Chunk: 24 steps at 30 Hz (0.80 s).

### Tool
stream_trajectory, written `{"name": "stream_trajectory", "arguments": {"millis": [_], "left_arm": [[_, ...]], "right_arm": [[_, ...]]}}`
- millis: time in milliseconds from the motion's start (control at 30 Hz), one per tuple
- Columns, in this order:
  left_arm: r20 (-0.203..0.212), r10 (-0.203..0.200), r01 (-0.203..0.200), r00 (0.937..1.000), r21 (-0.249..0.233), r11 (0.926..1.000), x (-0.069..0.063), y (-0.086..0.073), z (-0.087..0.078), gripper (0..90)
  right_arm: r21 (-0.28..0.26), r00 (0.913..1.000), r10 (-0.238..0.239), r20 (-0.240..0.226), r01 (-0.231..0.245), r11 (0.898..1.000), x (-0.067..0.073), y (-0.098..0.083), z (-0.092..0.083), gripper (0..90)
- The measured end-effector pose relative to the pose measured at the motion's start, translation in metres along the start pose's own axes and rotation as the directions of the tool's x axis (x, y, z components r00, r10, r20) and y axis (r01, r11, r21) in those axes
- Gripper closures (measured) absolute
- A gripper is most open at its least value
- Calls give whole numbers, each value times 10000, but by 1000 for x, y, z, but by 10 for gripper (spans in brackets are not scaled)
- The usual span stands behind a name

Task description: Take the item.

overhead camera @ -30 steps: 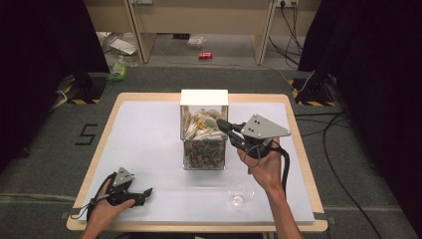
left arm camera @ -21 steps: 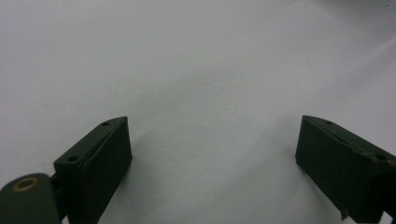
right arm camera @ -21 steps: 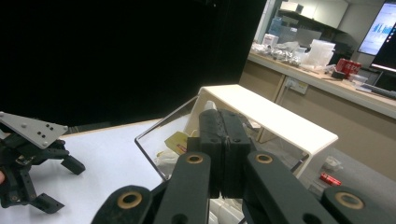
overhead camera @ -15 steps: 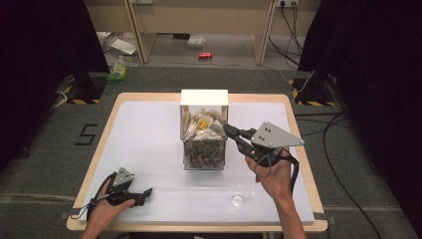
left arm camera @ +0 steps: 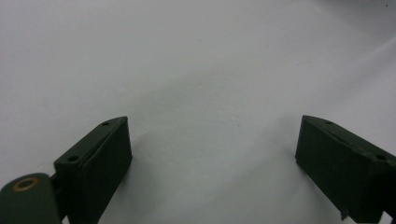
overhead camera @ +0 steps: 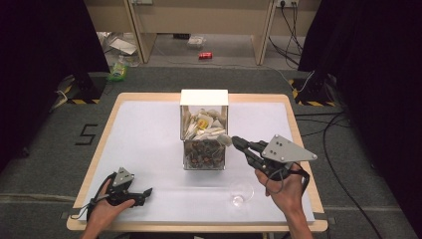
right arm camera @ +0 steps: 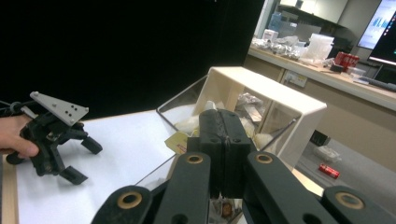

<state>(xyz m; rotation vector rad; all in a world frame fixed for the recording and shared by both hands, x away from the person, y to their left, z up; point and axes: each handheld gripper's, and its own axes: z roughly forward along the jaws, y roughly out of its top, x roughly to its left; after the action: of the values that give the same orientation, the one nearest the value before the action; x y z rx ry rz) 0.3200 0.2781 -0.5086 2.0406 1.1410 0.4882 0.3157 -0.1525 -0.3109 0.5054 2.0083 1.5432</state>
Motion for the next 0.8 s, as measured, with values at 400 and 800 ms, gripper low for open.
{"name": "stream_trajectory", "arguments": {"millis": [400, 800], "left_arm": [[-2, 20, -20, 10000, 11, 10000, 0, 0, 0, 97], [-8, 20, -20, 10000, 2, 10000, 0, 0, 0, 97]], "right_arm": [[448, 9998, 193, -57, -190, 9988, 10, -24, -22, 900], [776, 9983, 560, -153, -547, 9955, 16, -48, -28, 900]]}}
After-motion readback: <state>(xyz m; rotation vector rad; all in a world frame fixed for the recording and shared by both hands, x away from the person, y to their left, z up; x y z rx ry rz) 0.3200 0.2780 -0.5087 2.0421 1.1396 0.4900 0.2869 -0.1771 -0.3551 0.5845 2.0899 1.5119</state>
